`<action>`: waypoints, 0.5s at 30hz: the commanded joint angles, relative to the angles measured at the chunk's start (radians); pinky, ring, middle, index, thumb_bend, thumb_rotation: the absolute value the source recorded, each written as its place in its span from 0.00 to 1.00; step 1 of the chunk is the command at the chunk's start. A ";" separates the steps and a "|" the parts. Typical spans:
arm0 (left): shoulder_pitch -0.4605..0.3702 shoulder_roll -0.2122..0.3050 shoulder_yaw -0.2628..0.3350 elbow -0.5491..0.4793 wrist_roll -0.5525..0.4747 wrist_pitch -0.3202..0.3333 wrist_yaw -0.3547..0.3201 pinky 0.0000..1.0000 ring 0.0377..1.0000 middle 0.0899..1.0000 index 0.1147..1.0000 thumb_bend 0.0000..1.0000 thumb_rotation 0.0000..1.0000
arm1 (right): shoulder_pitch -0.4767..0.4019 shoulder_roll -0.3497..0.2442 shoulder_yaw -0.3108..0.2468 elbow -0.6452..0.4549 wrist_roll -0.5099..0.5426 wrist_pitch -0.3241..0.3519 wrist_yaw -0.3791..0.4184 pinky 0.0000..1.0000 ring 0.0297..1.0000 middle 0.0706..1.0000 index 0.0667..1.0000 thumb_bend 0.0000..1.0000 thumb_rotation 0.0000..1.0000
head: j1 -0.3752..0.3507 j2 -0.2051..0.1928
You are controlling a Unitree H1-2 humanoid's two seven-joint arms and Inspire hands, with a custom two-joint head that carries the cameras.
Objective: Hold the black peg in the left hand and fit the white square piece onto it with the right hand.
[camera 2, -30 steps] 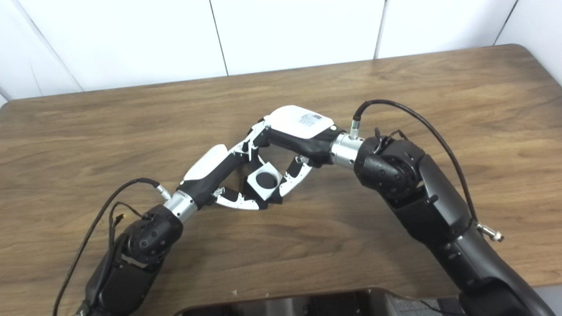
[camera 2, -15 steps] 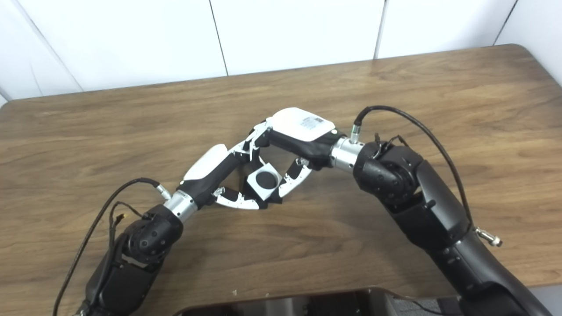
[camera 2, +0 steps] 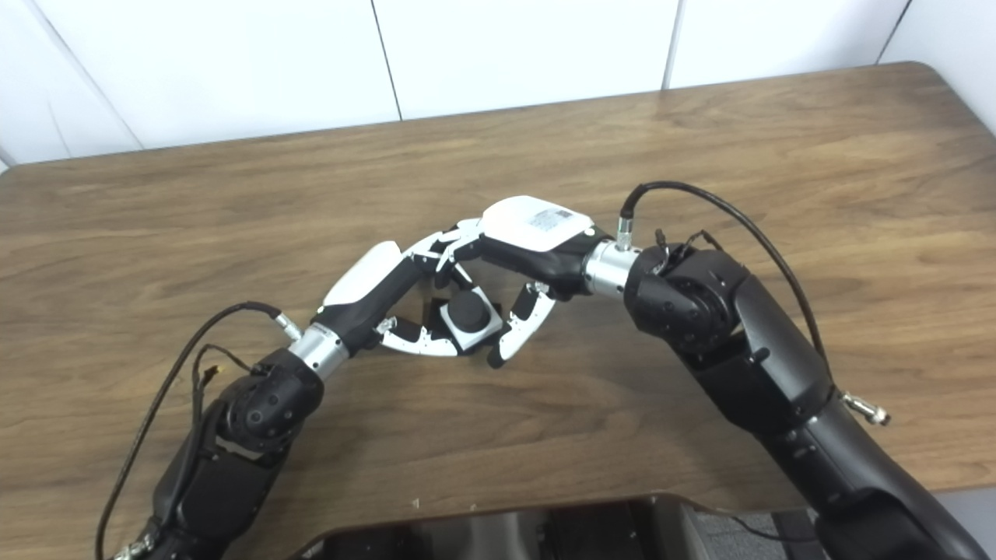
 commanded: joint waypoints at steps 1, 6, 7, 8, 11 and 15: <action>0.002 0.011 -0.007 -0.007 0.000 0.008 -0.022 0.87 0.97 0.92 0.42 0.52 0.09 | -0.032 -0.013 -0.015 -0.021 -0.016 0.025 0.005 0.91 0.93 0.96 1.00 0.96 0.27 | 0.000 0.000; 0.003 0.011 -0.006 -0.007 -0.004 0.009 -0.023 0.87 0.97 0.92 0.42 0.52 0.09 | -0.031 -0.015 -0.026 -0.021 -0.011 0.022 0.001 0.90 0.93 0.95 1.00 0.96 0.27 | -0.002 0.000; 0.003 0.012 -0.005 -0.007 -0.005 0.009 -0.024 0.87 0.97 0.92 0.42 0.52 0.09 | -0.031 -0.016 -0.030 -0.022 -0.009 0.024 0.001 0.91 0.93 0.94 1.00 0.95 0.26 | -0.002 0.000; 0.004 0.012 -0.005 -0.007 -0.005 0.009 -0.024 0.87 0.97 0.92 0.42 0.52 0.09 | -0.031 -0.017 -0.034 -0.023 -0.008 0.026 0.001 0.91 0.93 0.94 1.00 0.95 0.25 | -0.002 0.000; 0.003 0.013 -0.007 -0.006 -0.003 0.009 -0.025 0.86 0.96 0.92 0.42 0.52 0.09 | -0.036 -0.026 -0.048 -0.027 -0.006 0.028 0.003 0.91 0.93 0.94 1.00 0.93 0.25 | -0.002 0.000; 0.000 0.012 -0.006 0.001 -0.007 0.004 -0.024 0.86 0.96 0.92 0.42 0.52 0.09 | -0.044 -0.038 -0.068 -0.020 0.001 0.019 -0.008 0.90 0.92 0.94 0.98 0.92 0.25 | -0.006 -0.004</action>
